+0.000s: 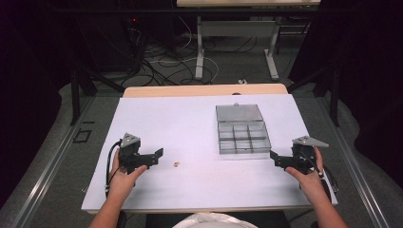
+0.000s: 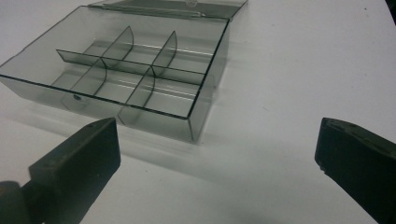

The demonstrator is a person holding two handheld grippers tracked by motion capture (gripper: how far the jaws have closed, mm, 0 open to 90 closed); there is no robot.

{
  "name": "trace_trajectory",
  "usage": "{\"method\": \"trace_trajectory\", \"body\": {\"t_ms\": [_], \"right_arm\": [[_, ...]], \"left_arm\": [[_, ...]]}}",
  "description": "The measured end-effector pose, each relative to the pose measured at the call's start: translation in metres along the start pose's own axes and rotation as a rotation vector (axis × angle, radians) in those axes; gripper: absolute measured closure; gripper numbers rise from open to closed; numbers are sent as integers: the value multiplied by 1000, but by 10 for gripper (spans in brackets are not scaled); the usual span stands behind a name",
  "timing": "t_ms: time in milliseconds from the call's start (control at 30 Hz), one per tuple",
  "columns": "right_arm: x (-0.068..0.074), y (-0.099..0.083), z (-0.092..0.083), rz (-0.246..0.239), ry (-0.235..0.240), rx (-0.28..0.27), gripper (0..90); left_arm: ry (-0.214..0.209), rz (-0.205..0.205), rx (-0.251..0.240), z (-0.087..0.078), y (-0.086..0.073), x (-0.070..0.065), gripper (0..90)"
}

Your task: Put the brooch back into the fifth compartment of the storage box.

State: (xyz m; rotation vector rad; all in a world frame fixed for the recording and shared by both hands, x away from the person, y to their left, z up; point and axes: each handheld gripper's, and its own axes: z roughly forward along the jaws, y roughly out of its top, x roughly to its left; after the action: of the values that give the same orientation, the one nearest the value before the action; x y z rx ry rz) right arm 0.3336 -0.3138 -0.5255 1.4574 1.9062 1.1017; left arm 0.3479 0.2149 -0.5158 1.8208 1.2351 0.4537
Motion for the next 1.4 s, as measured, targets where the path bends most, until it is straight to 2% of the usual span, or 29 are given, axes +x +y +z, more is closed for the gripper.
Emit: {"method": "trace_trajectory", "body": {"t_ms": [100,233,367,467,533,567,700,767,800,967,1067,1100,1167,1267,1300,1400], "right_arm": [[6,2,-1,-20,-2,-12,0],[16,5,1,-38,16,-13,0],[32,8,5,-109,21,-18,0],[42,12,6,-133,57,-34,0],[46,13,6,-144,64,-44,0],[53,16,7,-174,77,-52,5],[69,20,11,-201,112,-81,64],[71,21,12,-213,118,-91,95],[78,23,13,-206,141,-96,147],[90,27,18,-213,185,-86,170],[105,29,25,-248,220,-77,193],[105,29,25,-248,220,-77,193],[118,33,29,-261,251,-81,236],[130,37,34,-271,292,-74,279],[130,37,34,-271,292,-74,279],[145,40,42,-300,345,-53,324]], "left_arm": [[4,-6,-10,-1,1,1,6],[12,17,-27,-3,0,2,6],[15,14,-35,-5,0,2,6],[16,25,-38,-5,-2,2,5],[18,28,-39,-5,-2,1,5],[17,25,-34,-5,-3,1,5],[8,24,-36,-5,-3,1,5],[1,27,-40,-5,-4,1,5],[-3,24,-39,-6,-4,2,5],[-4,22,-45,-7,-5,3,4],[-7,21,-52,-8,-5,2,4],[-8,19,-52,-8,-5,2,4],[-1,23,-58,-9,-4,2,4],[14,23,-61,-9,-4,2,4],[17,20,-62,-9,-5,2,4],[18,13,-64,-11,-5,4,4]]}}
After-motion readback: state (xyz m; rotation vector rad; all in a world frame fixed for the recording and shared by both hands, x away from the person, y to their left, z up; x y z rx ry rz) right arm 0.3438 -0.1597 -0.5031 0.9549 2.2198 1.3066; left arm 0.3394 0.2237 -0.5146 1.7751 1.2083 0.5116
